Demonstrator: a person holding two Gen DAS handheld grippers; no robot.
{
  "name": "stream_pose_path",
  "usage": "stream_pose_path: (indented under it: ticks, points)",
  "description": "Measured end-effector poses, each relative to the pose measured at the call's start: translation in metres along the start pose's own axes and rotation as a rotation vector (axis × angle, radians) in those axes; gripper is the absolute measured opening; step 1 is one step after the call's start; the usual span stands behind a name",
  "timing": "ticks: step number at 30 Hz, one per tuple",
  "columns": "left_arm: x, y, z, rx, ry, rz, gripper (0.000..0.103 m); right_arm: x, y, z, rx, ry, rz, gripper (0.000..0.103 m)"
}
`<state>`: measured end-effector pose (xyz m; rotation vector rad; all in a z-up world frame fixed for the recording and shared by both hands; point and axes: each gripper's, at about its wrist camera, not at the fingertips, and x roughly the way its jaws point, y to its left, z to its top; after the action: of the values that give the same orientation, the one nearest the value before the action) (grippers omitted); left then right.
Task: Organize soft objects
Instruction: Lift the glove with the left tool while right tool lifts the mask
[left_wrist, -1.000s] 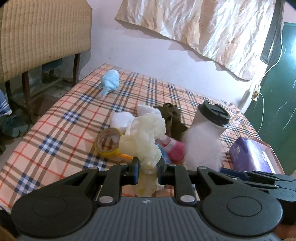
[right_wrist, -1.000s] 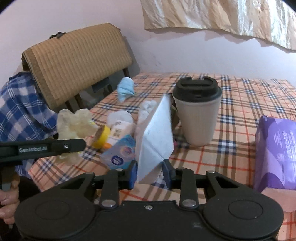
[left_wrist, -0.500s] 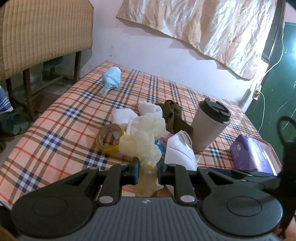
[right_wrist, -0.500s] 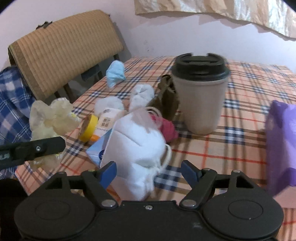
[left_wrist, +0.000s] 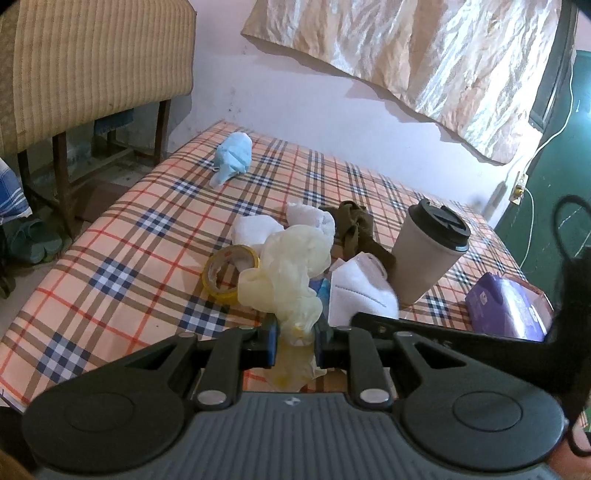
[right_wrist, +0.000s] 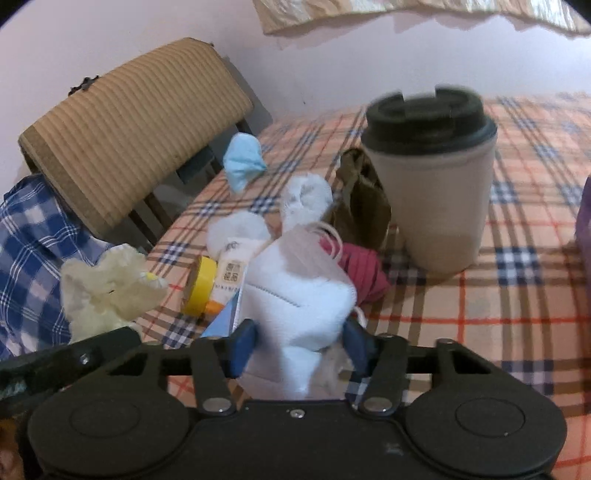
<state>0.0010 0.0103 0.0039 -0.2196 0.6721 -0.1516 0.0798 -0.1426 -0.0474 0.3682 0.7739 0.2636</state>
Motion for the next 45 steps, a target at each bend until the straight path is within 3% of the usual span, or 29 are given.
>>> stream_pose_path:
  ticks: [14, 30, 45]
  points:
    - [-0.008, -0.011, 0.019, 0.035, -0.034, -0.001, 0.021, -0.066, 0.028, 0.021, -0.156, -0.149, -0.053, 0.054]
    - [-0.013, -0.021, 0.06, 0.079, -0.054, 0.024, 0.021, -0.097, 0.037, 0.065, -0.167, -0.207, -0.074, 0.054]
    - [-0.007, -0.055, 0.074, 0.137, -0.063, -0.007, 0.021, -0.123, 0.008, 0.081, -0.13, -0.251, -0.131, 0.054]
